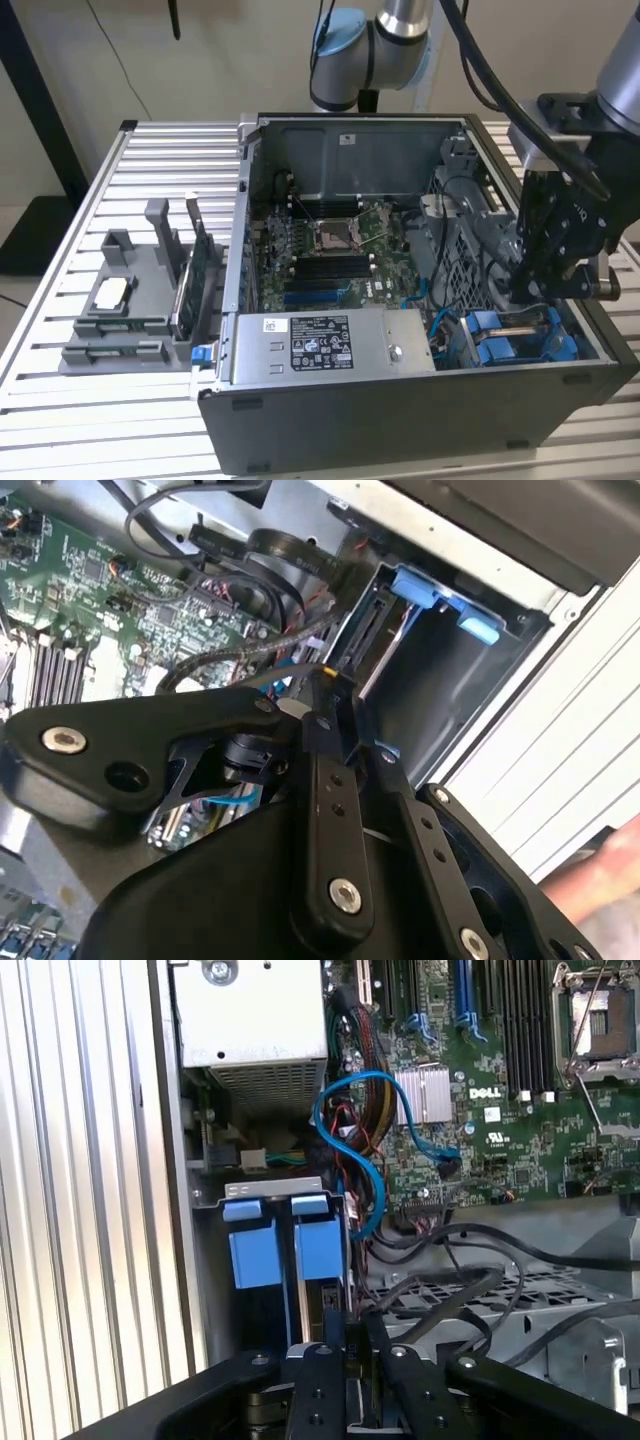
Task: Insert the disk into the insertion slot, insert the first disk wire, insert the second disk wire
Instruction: 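Insert the first disk wire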
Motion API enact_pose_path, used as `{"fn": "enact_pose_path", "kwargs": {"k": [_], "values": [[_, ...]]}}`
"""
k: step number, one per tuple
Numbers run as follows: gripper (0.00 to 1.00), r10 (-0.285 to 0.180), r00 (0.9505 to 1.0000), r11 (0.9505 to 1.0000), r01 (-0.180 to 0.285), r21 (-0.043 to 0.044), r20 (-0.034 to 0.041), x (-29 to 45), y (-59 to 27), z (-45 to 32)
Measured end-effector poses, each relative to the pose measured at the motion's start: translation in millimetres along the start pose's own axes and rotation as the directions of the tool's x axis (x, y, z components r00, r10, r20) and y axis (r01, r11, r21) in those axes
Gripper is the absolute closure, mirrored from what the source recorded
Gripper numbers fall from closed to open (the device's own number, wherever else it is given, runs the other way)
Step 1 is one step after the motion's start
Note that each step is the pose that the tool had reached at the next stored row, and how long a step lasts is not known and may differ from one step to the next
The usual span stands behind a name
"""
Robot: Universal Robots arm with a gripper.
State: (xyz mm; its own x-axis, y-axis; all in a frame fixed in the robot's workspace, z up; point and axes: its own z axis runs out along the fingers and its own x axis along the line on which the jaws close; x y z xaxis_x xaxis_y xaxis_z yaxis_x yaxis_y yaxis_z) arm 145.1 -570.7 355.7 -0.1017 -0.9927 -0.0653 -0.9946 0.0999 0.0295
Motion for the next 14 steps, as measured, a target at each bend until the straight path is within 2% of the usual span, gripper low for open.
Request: {"fn": "enact_pose_path", "kwargs": {"k": [7,14], "values": [[0.81,0.0,1.0,1.0,0.0,-0.0008,-0.0001,3.0,-15.0,3.9],[0.81,-0.009,1.0,1.0,0.009,-0.0016,-0.0004,3.5,-17.0,8.3]]}}
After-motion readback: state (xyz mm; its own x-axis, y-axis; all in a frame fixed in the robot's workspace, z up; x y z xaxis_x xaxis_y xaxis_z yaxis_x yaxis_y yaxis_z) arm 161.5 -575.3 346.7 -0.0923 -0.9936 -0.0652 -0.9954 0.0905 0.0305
